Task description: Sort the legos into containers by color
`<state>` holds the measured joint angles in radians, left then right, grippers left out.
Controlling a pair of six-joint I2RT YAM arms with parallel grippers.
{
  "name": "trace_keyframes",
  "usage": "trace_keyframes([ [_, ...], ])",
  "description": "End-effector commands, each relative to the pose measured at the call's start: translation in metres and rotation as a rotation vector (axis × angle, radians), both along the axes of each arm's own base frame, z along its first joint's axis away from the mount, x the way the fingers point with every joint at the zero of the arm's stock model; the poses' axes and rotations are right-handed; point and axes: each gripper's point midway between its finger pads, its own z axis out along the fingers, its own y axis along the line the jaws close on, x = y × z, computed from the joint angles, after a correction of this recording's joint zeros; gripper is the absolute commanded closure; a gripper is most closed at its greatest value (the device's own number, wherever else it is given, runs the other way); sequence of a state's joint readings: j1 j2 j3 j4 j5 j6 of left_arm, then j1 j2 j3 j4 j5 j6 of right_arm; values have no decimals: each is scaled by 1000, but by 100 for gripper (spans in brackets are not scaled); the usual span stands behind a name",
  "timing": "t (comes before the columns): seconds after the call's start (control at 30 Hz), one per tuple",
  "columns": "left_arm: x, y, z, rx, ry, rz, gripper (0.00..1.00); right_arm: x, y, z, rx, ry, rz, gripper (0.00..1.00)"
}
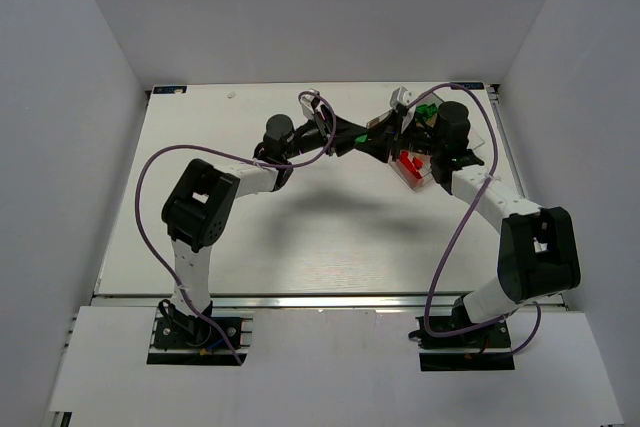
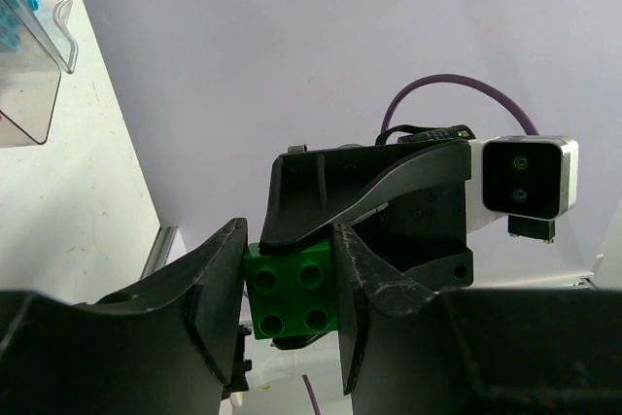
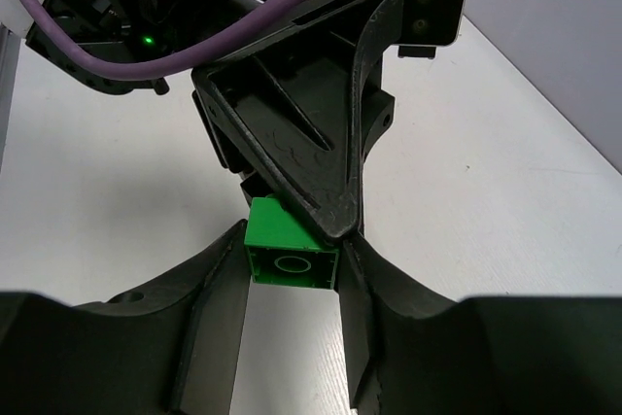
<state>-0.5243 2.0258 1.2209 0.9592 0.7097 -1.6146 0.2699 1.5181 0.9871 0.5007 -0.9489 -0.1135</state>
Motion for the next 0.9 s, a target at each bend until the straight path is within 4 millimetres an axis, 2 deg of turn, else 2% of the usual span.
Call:
trace_keyframes([
  [0.0,0,3,12,-40,-14,8,60,2,2,24,20,-107,1,84],
  [0.03,0,4,13,-42,-13,10,56,1,2,25,24,-109,4,89],
  [0.17,0,4,15,-40,-12,11,21,3,-1,29,29,-117,-8,91],
  [0.27,1,4,12,-38,-5,17,9,5,-3,30,27,-120,-28,92],
  [0.37,2,5,7,-27,11,31,4,10,-7,30,20,-110,-69,92],
  [0.43,13,16,4,-9,14,78,2,22,-16,27,7,-90,-129,93],
  [0.47,17,21,-9,27,53,101,2,33,-23,24,-11,-64,-198,94],
  [0.5,25,32,-5,47,26,158,2,45,-35,21,-27,-53,-257,94],
  [0.6,36,56,-32,187,48,257,2,79,-64,8,-101,-10,-455,95],
  [0.63,42,71,-32,235,72,316,2,91,-80,3,-123,2,-524,96],
  [0.7,41,82,-39,314,33,350,2,119,-112,-9,-182,39,-691,96],
  [0.73,39,91,-34,336,28,369,2,129,-124,-14,-199,54,-749,100],
  [0.77,39,97,-36,358,20,378,2,143,-142,-29,-236,74,-822,100],
  [0.83,29,101,-47,418,19,366,2,162,-157,-30,-258,65,-881,100],
  [0.87,28,108,-43,425,9,379,2,174,-167,-51,-289,105,-920,100],
])
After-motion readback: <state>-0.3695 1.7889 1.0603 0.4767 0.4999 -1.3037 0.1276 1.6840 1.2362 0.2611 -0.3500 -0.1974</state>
